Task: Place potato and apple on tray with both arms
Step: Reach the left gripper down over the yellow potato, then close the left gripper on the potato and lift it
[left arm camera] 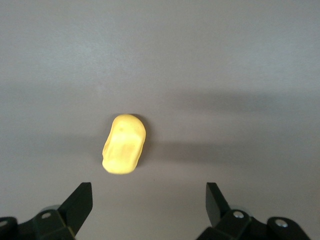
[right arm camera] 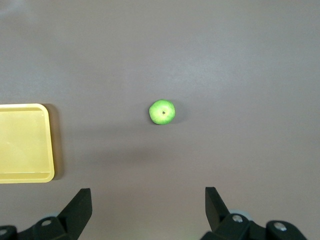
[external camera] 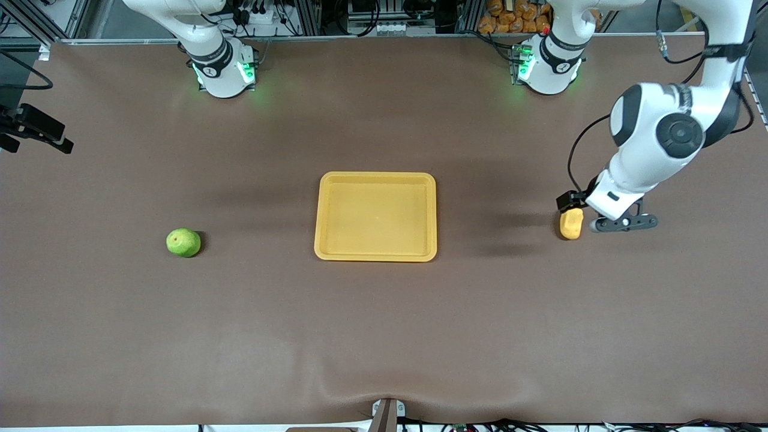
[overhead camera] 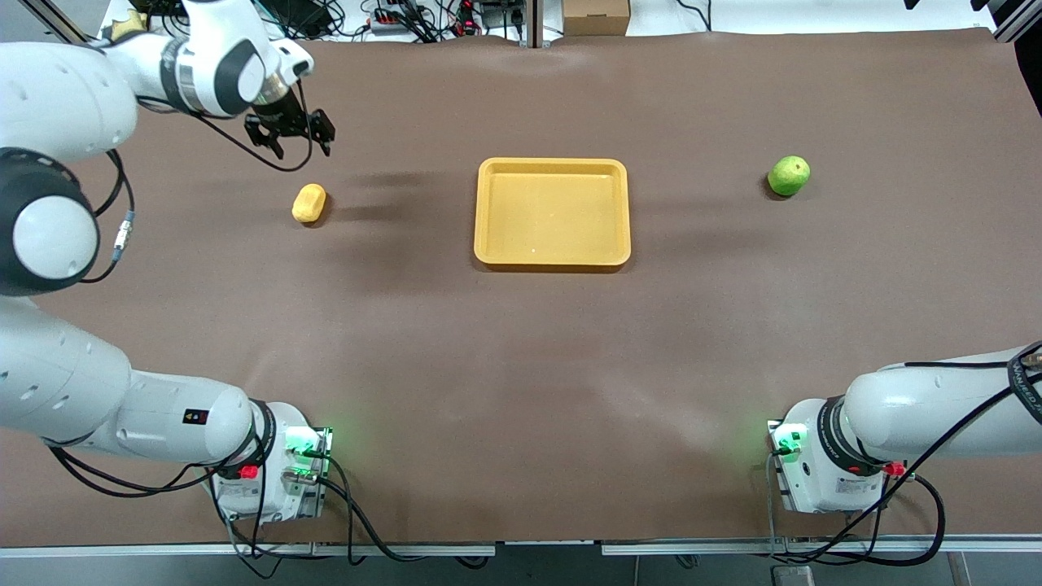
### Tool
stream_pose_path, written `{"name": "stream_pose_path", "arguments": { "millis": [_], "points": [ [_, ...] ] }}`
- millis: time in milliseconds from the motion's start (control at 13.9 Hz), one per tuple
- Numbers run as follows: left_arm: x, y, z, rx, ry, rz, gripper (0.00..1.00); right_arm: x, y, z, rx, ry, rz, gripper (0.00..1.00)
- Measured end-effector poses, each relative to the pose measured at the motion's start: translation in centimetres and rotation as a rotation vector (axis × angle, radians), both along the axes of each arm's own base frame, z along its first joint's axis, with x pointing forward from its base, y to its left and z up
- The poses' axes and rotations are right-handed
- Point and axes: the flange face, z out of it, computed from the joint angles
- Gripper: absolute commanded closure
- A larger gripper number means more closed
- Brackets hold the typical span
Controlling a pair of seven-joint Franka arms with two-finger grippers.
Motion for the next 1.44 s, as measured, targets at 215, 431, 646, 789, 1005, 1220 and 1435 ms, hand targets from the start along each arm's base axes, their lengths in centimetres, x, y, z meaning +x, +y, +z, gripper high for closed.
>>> {"name": "stream_pose_path", "arguments": {
  "millis": [215,431,646,789,1005,1220,1435],
  "points": [
    [0.4,0.2,-3.6,0.064,0.012,-0.070,0.00,0.0,-0.1,0.0,0.000,0.000,-0.001,0.00],
    [0.4,0.0,-7.3,0.072,0.024,-0.101,0.02,0.0,-0.4,0.0,0.000,0.000,-0.007,0.00],
    [0.1,-0.1,-9.7,0.133,0.028,-0.201,0.10,0.0,-0.5,0.0,0.000,0.000,-0.009,0.00],
    [0.0,-0.3,-10.5,0.146,0.019,-0.235,0.13,0.0,-0.5,0.0,0.000,0.000,-0.009,0.00],
    [-0.5,-0.5,-12.0,0.152,0.009,-0.281,0.14,-0.1,-0.5,0.0,0.000,0.001,-0.009,0.00],
    [-0.9,0.1,-13.0,0.164,-0.004,-0.316,0.18,-0.2,-0.5,-0.2,0.002,0.019,-0.009,0.00],
    [-1.3,0.7,-13.7,0.178,0.003,-0.342,0.34,-0.3,-0.5,-0.2,0.002,0.024,-0.010,0.00]
  ]
}}
